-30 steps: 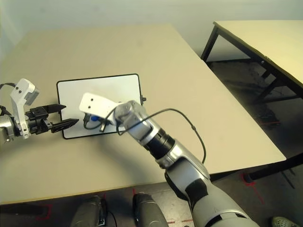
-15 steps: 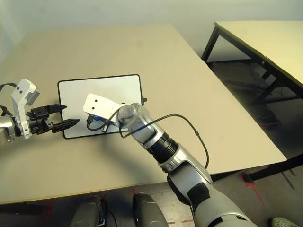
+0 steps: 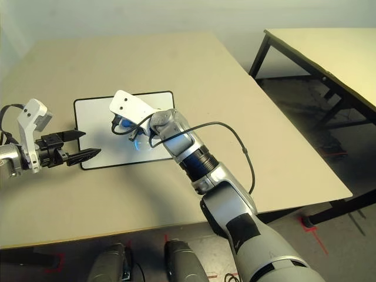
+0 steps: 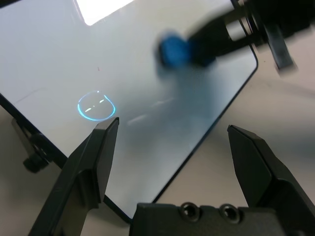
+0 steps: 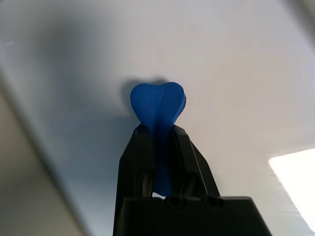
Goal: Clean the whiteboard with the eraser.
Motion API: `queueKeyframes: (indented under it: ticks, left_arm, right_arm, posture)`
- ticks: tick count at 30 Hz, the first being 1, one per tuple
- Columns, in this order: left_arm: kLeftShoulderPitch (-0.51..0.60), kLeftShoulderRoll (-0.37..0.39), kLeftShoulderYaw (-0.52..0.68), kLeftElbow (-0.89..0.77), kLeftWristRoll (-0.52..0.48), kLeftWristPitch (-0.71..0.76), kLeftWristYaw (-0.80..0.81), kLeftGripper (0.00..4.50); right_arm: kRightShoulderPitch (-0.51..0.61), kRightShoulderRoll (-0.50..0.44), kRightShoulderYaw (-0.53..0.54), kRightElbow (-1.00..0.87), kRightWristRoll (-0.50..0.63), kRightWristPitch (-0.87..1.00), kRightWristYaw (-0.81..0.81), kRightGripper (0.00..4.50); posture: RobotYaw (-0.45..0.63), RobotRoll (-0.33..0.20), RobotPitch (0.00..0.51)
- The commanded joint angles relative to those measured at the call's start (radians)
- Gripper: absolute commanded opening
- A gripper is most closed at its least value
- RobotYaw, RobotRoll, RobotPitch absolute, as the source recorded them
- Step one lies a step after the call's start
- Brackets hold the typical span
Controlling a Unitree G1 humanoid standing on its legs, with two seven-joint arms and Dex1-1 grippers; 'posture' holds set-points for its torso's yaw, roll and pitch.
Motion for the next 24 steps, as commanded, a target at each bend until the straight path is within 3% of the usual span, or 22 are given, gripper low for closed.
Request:
queueKeyframes:
  ticks: [1,5,12,17,24]
  left_arm:
    - [-0.001,-0.002,-0.007,0.001,0.003,-0.003,-0.002,4.5]
    - [0.0,-0.002,-0.006,0.001,0.002,-0.002,-0.002,4.5]
    - [0.004,-0.01,-0.005,-0.003,0.0,0.0,0.002,4.5]
    - [-0.011,-0.039,0.032,0.0,0.002,-0.038,0.031,4.5]
    - [-0.095,-0.115,0.132,0.085,0.058,-0.225,0.139,4.5]
  right_arm:
    - [0.055,-0.018,0.061,-0.015,-0.011,0.067,0.017,0.34]
    - [0.048,-0.013,0.051,0.008,-0.013,0.06,0.006,0.34]
    - [-0.077,0.053,-0.072,0.15,0.01,-0.014,-0.052,0.34]
    - [-0.144,0.05,-0.183,0.087,0.08,0.088,-0.021,0.34]
    - [-0.204,-0.04,-0.32,-0.061,0.173,0.274,-0.013,0.34]
  posture:
    - [0.05,0.0,0.111]
    - [0.05,0.0,0.113]
    - [0.04,0.0,0.118]
    - [0.05,0.0,0.119]
    - [0.05,0.0,0.114]
